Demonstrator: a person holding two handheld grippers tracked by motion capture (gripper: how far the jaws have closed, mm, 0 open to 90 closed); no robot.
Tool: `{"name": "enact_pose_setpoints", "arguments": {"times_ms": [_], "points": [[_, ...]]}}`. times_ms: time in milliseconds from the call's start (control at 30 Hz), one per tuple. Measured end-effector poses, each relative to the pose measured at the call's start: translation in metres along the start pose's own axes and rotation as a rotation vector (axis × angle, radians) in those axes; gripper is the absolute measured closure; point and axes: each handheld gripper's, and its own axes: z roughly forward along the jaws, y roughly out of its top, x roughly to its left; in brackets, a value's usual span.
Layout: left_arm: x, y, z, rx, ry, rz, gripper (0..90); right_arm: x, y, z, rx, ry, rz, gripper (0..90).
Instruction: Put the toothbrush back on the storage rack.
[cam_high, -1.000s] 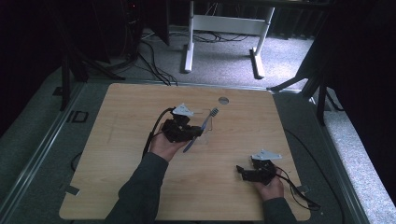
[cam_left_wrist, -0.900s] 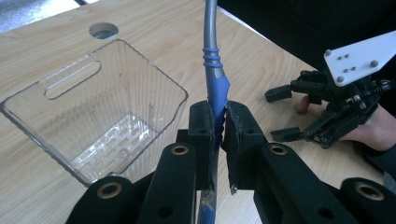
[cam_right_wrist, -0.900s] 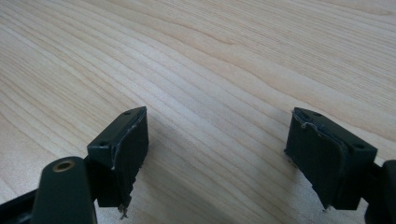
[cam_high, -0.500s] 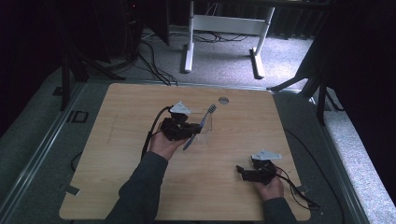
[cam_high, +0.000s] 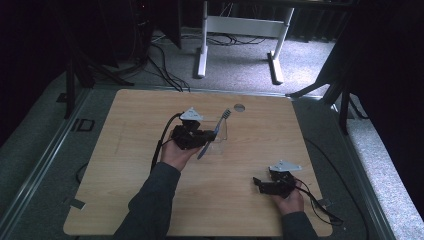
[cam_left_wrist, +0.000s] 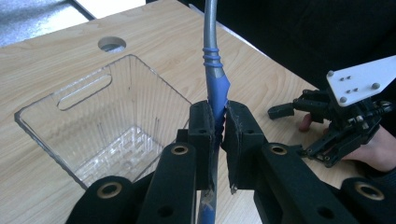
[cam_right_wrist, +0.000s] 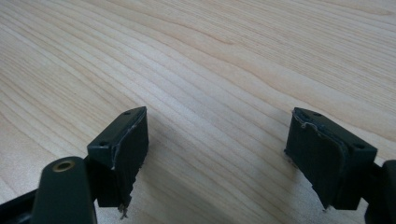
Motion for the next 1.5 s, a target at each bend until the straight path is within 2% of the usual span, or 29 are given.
{"name": "enact_pose_setpoints", "arguments": {"times_ms": [1000,1500], "points": [[0.009,0.000,0.001,-0.079,-0.007,-0.057,81.6,0.000,0.000,0.000,0.000,0.000,0.000,20.6],[0.011,-0.001,0.002,-0.122,-0.017,-0.056,81.6,0.000,0.000,0.000,0.000,0.000,0.000,20.6]]}}
